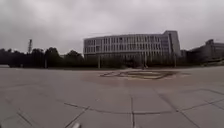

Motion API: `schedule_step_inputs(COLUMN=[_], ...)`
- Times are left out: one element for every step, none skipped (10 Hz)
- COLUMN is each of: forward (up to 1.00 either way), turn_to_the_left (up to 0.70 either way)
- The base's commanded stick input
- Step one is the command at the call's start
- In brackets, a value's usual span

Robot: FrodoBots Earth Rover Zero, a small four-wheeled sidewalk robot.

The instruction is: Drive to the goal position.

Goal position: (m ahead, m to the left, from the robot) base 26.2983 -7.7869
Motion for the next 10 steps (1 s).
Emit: schedule_step_inputs(forward=[0.70, 0.70, 0.70, 0.70, 0.70, 0.70, 0.70, 0.70, 0.70, 0.70], turn_to_the_left=[0.00, 0.00, 0.00, 0.00, 0.00, 0.00, 0.00, 0.00, 0.00, 0.00])
